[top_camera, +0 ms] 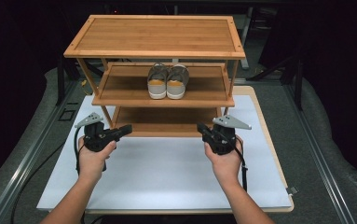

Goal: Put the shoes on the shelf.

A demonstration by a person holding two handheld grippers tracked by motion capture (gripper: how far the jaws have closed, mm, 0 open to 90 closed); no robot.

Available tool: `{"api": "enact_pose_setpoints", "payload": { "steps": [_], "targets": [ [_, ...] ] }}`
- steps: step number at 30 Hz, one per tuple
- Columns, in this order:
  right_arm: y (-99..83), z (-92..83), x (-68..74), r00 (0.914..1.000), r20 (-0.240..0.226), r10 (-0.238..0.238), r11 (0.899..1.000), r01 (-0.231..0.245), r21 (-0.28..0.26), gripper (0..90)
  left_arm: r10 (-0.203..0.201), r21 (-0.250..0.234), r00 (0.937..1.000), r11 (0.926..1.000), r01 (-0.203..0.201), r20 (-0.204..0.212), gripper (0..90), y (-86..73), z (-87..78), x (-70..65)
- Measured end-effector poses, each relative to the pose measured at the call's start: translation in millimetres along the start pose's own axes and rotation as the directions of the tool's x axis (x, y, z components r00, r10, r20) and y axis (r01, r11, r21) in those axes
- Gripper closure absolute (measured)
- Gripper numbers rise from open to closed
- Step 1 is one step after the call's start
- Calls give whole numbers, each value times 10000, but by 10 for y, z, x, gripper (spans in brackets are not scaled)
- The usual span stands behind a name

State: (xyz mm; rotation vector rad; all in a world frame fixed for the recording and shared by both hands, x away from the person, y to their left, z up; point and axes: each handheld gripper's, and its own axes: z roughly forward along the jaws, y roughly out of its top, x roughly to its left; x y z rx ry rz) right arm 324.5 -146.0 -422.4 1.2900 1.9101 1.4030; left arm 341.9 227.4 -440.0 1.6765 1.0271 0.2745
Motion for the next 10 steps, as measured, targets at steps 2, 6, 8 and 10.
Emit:
{"api": "enact_pose_setpoints", "payload": {
  "steps": [2,6,8,10],
  "targets": [
    [-103,-5,-4,10000,64,46,10000,-46,46,900,53,138,9999,9999,-52,-90,900,-85,-18,11],
    [-349,-23,-34,9998,143,139,9991,-144,388,900,91,240,9999,9997,-89,-99,900,-228,-32,13],
    [-455,-18,-52,9995,121,288,9988,-293,381,900,214,402,9997,9990,-208,-126,895,-305,-12,1],
    [-582,-19,-78,9992,201,359,9983,-368,452,900,341,674,9994,9972,-336,-62,884,-369,21,-8]
  ]
}}
